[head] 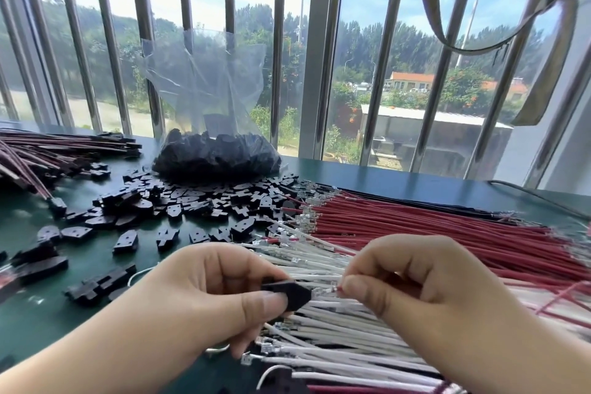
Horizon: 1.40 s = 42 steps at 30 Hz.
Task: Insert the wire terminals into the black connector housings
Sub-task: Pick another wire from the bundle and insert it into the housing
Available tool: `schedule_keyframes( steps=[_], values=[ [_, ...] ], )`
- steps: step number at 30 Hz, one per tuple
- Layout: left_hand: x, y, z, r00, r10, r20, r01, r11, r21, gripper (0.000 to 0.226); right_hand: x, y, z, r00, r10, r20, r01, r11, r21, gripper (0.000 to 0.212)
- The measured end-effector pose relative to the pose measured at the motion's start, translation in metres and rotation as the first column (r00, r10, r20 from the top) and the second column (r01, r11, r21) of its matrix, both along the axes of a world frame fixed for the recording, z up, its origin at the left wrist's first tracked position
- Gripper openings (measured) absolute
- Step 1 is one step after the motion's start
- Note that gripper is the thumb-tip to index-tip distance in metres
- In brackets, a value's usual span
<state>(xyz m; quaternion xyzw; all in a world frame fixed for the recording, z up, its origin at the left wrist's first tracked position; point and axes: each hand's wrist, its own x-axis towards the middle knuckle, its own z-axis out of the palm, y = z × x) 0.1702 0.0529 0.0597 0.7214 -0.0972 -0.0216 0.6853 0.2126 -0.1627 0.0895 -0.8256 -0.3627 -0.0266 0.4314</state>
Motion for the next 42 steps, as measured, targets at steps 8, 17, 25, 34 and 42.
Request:
schedule_keyframes(
  steps=[8, 17, 25, 34, 42],
  values=[
    [-0.002, -0.002, -0.001, 0.997, -0.048, -0.053, 0.039, 0.989, -0.143, 0.061, 0.000, -0.004, -0.007, 0.942, 0.025, 0.336, 0.002, 0.997, -0.081, 0.011],
    [-0.005, -0.008, 0.002, 0.987, -0.108, -0.117, 0.104, 0.994, -0.045, 0.041, 0.002, -0.004, -0.007, 0.945, 0.142, 0.296, -0.051, 0.954, -0.294, 0.020],
    [-0.004, -0.011, -0.001, 1.000, -0.011, -0.019, 0.011, 1.000, -0.009, 0.056, -0.001, 0.001, -0.010, 0.916, 0.141, 0.376, -0.048, 0.968, -0.246, 0.012],
    [-0.004, -0.012, 0.001, 0.993, -0.110, -0.038, 0.109, 0.994, -0.026, 0.055, 0.004, -0.004, -0.007, 0.925, 0.249, 0.286, -0.213, 0.965, -0.152, 0.009],
    [-0.005, -0.009, 0.003, 0.999, -0.050, 0.006, 0.049, 0.998, 0.047, 0.055, 0.003, -0.002, -0.004, 0.937, 0.193, 0.290, -0.160, 0.978, -0.133, 0.013]
  ],
)
